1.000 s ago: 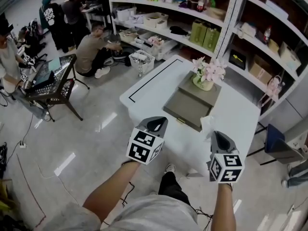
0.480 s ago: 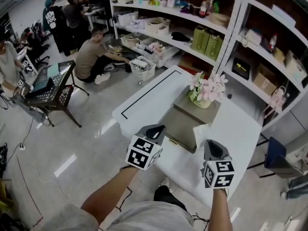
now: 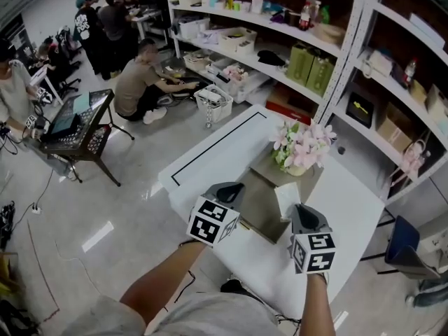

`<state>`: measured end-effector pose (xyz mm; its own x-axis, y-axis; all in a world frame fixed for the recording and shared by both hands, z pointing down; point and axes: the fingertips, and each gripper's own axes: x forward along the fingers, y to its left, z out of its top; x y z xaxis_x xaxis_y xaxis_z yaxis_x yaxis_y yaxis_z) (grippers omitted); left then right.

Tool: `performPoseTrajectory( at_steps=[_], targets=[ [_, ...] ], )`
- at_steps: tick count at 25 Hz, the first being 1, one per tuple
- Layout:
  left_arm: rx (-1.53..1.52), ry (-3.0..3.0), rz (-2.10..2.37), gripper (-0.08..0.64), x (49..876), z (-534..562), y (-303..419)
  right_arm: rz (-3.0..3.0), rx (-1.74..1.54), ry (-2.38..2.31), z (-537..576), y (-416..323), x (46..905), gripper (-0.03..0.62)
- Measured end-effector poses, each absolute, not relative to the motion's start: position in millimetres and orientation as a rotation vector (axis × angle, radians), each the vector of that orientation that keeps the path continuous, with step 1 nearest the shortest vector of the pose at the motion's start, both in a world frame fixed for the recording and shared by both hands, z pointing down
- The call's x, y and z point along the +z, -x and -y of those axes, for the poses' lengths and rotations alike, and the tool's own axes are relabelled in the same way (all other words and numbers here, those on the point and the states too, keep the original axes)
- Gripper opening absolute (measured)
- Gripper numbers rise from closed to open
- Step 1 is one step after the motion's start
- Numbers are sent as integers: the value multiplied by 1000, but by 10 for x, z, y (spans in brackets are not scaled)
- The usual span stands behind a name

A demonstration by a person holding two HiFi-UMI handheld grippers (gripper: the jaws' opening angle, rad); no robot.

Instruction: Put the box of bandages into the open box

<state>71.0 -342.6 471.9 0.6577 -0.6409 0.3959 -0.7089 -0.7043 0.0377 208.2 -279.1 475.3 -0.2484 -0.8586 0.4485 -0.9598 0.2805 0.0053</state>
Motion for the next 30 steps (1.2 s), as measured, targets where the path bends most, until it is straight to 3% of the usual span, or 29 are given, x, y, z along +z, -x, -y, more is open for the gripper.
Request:
performPoseTrajectory(
  at_steps=[30],
  targets=[
    [533, -2736, 902, 6, 4994, 3857, -734, 2009, 528, -1396, 3340, -1627, 5754, 5]
  ],
)
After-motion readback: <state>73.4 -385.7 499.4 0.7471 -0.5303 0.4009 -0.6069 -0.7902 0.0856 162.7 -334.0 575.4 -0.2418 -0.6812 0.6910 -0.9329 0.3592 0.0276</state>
